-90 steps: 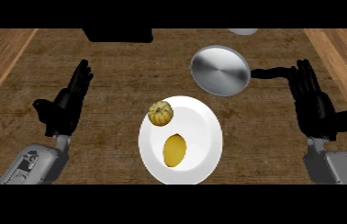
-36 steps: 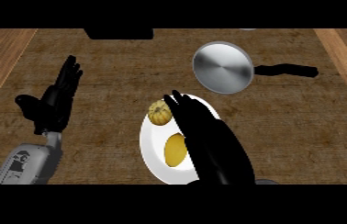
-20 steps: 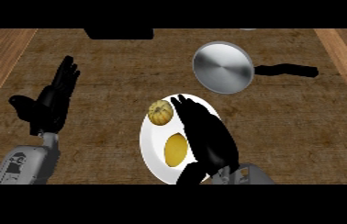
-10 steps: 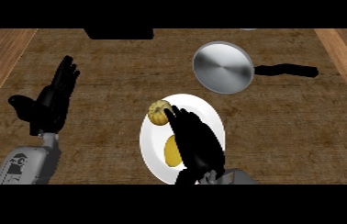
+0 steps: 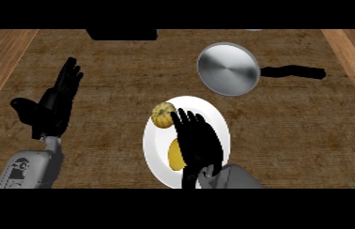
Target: Pick the lemon from the plate and place it in the pan
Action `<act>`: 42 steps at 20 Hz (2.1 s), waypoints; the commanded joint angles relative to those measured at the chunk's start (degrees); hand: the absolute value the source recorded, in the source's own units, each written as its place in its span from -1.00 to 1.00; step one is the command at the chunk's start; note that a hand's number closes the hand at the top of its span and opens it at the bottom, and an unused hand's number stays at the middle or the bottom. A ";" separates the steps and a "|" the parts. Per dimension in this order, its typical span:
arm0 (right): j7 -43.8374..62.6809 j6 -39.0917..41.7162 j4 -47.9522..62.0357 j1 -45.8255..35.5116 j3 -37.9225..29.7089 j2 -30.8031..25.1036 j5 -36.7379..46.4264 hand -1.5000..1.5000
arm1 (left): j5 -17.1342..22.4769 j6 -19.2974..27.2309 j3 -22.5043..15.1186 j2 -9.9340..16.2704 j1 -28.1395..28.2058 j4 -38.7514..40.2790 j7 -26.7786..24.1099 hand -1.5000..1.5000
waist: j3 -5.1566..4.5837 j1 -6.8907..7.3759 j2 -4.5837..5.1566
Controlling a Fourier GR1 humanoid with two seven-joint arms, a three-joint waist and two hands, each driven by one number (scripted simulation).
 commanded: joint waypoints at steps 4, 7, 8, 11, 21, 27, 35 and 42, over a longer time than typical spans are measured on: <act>-1.06 -2.27 6.38 -0.73 0.97 0.51 -0.13 -1.00 | -1.10 -1.06 0.79 -0.29 1.21 -5.94 4.53 0.00 | 0.02 0.18 -0.03; -0.51 0.01 6.43 -2.39 -0.48 0.52 -1.11 -1.00 | -1.05 -2.22 2.91 -0.89 -0.79 -0.83 2.43 0.00 | 0.01 -0.01 0.00; -2.91 -3.19 11.38 -3.10 0.27 0.52 -0.49 -1.00 | -3.78 0.57 0.31 -4.17 0.98 1.03 -1.72 0.00 | 0.01 0.07 0.05; -0.27 -3.95 14.10 -5.63 2.77 0.53 -2.55 -1.00 | -2.17 -2.82 3.12 -2.32 -2.70 5.57 -3.19 0.00 | 0.00 0.04 0.10; -8.52 -8.29 22.90 -1.61 4.46 0.53 -2.54 -1.00 | -4.16 -1.62 2.81 -3.74 -0.65 -0.40 1.09 0.00 | 0.02 0.08 0.07; -11.29 -4.86 16.65 -0.60 7.53 -1.67 -1.29 1.00 | -2.24 -5.02 4.70 -1.80 2.92 -3.29 1.65 0.00 | 0.01 0.04 -0.06; -7.70 -10.24 20.24 -8.62 12.32 0.50 -6.12 1.00 | -5.45 -2.83 3.00 -6.50 -0.32 3.31 -3.66 0.00 | 0.00 0.34 0.09; 2.12 -24.84 20.10 -21.06 25.07 0.51 -16.16 1.00 | -3.21 -5.70 5.15 -3.25 -4.03 2.90 0.57 0.00 | -0.01 1.97 0.25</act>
